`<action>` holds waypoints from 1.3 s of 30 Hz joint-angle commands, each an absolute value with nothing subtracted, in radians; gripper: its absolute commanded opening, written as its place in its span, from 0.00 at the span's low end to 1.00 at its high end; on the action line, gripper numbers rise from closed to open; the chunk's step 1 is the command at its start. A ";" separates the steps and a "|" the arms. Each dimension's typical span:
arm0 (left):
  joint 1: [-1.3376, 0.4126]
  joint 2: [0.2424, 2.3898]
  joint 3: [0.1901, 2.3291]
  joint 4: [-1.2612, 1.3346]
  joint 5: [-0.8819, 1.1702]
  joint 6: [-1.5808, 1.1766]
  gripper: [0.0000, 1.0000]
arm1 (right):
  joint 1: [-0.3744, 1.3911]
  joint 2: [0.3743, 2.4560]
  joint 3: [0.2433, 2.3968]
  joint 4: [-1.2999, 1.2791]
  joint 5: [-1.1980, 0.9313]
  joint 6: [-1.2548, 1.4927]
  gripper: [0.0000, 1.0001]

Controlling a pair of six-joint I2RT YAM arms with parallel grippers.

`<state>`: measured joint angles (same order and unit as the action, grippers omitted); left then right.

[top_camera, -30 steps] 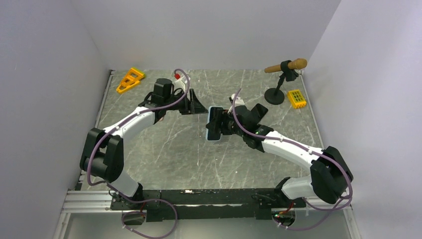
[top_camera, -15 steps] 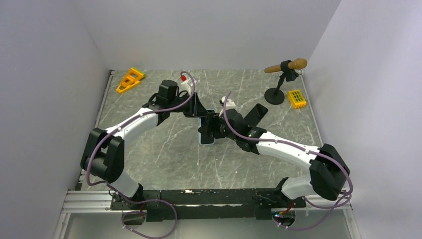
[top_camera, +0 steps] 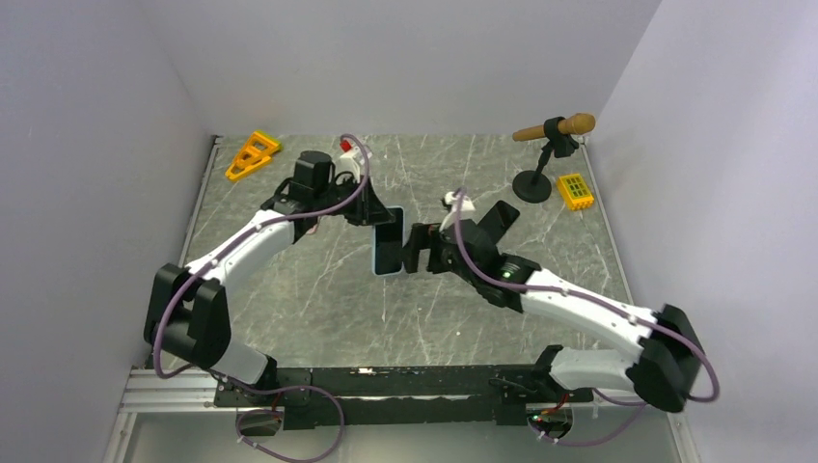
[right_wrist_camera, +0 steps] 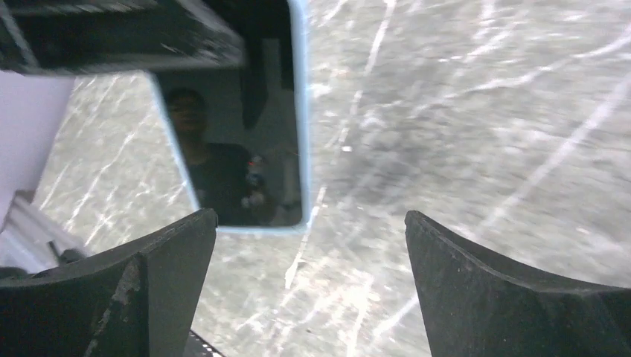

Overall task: Take the phone out of the phone case
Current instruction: Pick up the phone at the center of the board, then remove the phone case from the phone.

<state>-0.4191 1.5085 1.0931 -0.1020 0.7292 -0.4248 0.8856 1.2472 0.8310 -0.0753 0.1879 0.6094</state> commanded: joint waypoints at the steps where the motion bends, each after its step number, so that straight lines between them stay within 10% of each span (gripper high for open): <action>1: -0.388 1.385 1.169 -0.133 0.690 -0.370 0.00 | 0.886 1.083 0.763 -0.248 0.440 0.561 1.00; 24: -0.235 1.074 0.666 0.836 1.062 -1.301 0.00 | 0.801 1.009 0.702 0.103 -0.413 0.499 0.96; 39: -0.233 0.995 0.668 0.743 1.122 -1.333 0.00 | 0.696 1.060 0.533 0.772 -1.024 0.766 0.55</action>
